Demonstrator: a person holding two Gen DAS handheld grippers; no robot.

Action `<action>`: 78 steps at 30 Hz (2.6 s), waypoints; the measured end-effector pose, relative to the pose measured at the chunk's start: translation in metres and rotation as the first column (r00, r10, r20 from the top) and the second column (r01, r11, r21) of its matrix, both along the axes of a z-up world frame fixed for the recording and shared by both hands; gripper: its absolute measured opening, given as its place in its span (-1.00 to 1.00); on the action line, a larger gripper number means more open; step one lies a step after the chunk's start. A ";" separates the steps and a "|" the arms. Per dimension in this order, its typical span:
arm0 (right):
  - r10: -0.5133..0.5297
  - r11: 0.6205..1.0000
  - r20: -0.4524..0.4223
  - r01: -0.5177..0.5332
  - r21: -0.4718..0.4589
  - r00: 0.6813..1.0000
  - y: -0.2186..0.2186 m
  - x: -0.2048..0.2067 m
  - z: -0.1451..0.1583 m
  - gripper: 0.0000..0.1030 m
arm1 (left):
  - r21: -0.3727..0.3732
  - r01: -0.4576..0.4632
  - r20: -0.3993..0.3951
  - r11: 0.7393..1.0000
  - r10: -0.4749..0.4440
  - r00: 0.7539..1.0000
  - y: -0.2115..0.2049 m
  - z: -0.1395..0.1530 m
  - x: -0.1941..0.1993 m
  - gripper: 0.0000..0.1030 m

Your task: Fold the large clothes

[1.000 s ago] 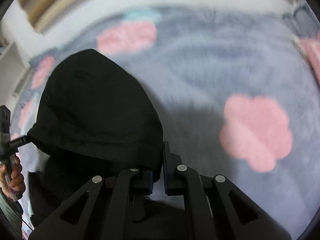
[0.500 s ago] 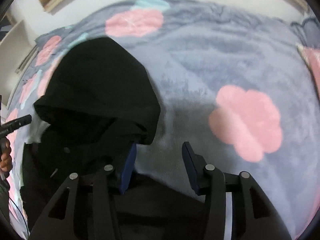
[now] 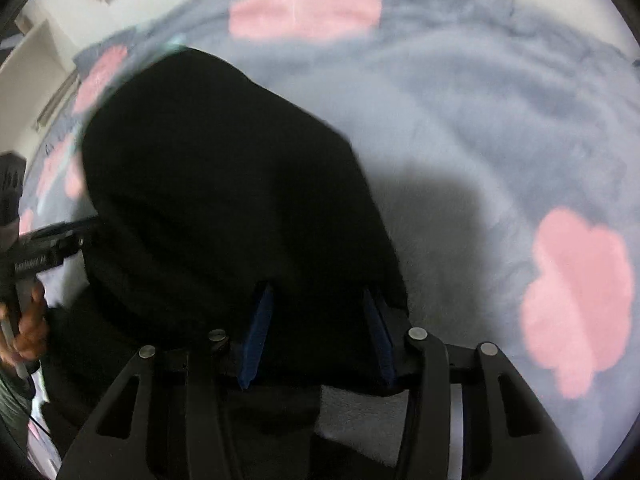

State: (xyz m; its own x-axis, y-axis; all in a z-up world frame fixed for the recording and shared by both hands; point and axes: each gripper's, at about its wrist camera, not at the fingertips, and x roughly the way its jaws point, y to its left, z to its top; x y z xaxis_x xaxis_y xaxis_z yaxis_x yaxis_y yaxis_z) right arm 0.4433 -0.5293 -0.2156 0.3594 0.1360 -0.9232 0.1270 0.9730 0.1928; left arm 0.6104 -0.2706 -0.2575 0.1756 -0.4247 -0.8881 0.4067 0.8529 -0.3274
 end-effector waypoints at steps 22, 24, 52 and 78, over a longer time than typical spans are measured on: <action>0.075 0.989 0.132 -0.091 0.120 0.988 -0.058 0.045 0.082 0.12 | -0.238 0.183 0.038 0.954 -0.179 0.983 -0.031 0.079 0.057 0.29; 0.082 0.982 0.118 -0.101 0.162 0.990 -0.058 0.059 0.074 0.12 | -0.271 0.198 -0.001 0.942 -0.206 0.978 -0.038 0.071 0.066 0.29; 0.353 0.935 0.258 -0.334 -0.115 0.899 0.087 -0.125 0.177 -0.74 | -0.175 0.388 0.247 0.905 -0.341 0.907 0.034 0.188 -0.161 -0.71; 0.120 0.993 0.046 -0.119 -0.028 0.992 0.144 -0.372 0.073 -0.59 | -0.155 0.200 0.039 0.967 -0.196 0.980 0.155 0.116 -0.388 -0.35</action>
State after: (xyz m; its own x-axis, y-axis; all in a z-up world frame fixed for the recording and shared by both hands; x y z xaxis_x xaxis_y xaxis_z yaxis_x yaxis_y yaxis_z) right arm 0.0712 -0.3853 -0.1422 0.3860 0.1576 -0.9090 0.0008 0.9852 0.1711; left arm 0.2227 -0.1157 -0.1411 0.0938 -0.5873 -0.8039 0.5715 0.6929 -0.4396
